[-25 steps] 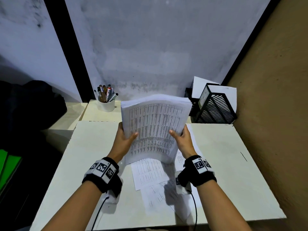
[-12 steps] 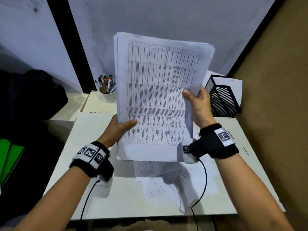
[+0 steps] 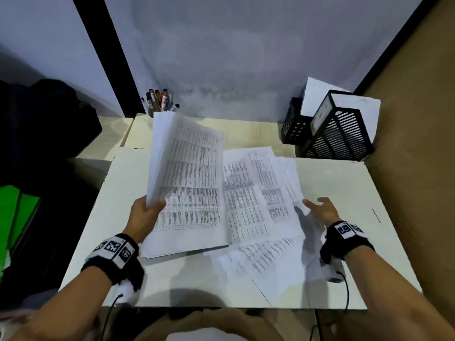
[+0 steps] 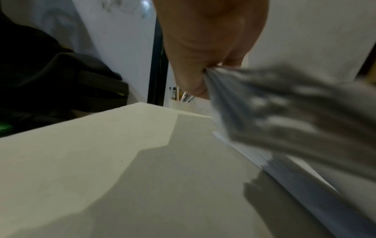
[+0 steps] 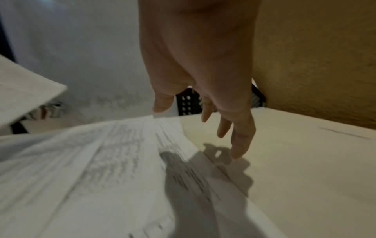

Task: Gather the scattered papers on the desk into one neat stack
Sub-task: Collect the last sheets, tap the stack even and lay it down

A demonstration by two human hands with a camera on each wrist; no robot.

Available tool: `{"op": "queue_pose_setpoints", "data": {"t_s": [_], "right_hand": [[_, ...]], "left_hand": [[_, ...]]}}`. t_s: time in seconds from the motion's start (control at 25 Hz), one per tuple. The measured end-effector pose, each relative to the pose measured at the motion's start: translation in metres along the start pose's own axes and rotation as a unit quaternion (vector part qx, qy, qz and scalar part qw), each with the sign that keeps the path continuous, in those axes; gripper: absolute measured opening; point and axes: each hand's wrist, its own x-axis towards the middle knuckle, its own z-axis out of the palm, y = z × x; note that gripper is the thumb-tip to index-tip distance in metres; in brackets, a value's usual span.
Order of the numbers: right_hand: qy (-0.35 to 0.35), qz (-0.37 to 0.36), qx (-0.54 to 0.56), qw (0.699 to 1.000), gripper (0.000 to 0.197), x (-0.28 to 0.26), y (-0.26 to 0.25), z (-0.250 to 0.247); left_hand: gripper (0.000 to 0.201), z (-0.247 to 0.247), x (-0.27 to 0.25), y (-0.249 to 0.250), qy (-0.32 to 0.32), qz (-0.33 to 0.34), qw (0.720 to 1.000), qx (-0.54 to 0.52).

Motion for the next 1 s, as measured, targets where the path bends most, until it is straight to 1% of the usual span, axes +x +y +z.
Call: {"op": "queue_pose_setpoints", "data": {"t_s": [0.04, 0.12, 0.16, 0.2, 0.36, 0.48, 0.56, 0.64, 0.76, 1.0], "right_hand": [[0.014, 0.014, -0.022, 1.0, 0.057, 0.004, 0.005, 0.0], [0.041, 0.048, -0.026, 0.998, 0.082, 0.005, 0.003, 0.003], [0.042, 0.057, -0.021, 0.997, 0.09, 0.005, -0.003, 0.009], [0.029, 0.059, -0.022, 0.998, 0.091, 0.002, -0.01, 0.016], [-0.042, 0.022, -0.076, 0.996, 0.078, -0.01, -0.032, 0.053], [-0.053, -0.022, -0.069, 0.996, 0.064, -0.018, -0.035, 0.073], [-0.06, -0.03, -0.078, 0.995, 0.057, -0.026, -0.039, 0.083], [-0.059, -0.033, -0.114, 0.991, 0.049, -0.037, -0.045, 0.088], [-0.043, -0.059, -0.132, 0.989, 0.043, -0.042, -0.053, 0.079], [-0.019, -0.125, -0.13, 0.983, 0.033, -0.052, -0.067, 0.031]], "left_hand": [[0.03, 0.0, 0.004, -0.007, 0.004, -0.007, 1.0, 0.007], [0.03, 0.0, 0.009, -0.016, 0.004, -0.012, 1.0, 0.02], [0.031, 0.002, 0.011, -0.019, 0.002, -0.015, 1.0, 0.026], [0.031, 0.003, 0.013, -0.021, 0.0, -0.016, 0.999, 0.031], [0.031, 0.007, 0.019, -0.026, -0.006, -0.027, 0.999, 0.032], [0.032, 0.011, 0.018, -0.028, -0.008, -0.034, 0.999, 0.03], [0.033, 0.014, 0.017, -0.028, -0.006, -0.034, 0.999, 0.028], [0.034, 0.018, 0.015, -0.028, -0.005, -0.032, 0.999, 0.019], [0.033, 0.018, 0.012, -0.027, -0.015, -0.025, 1.0, 0.009], [0.03, 0.002, 0.01, -0.021, -0.01, -0.014, 1.0, -0.014]]}}
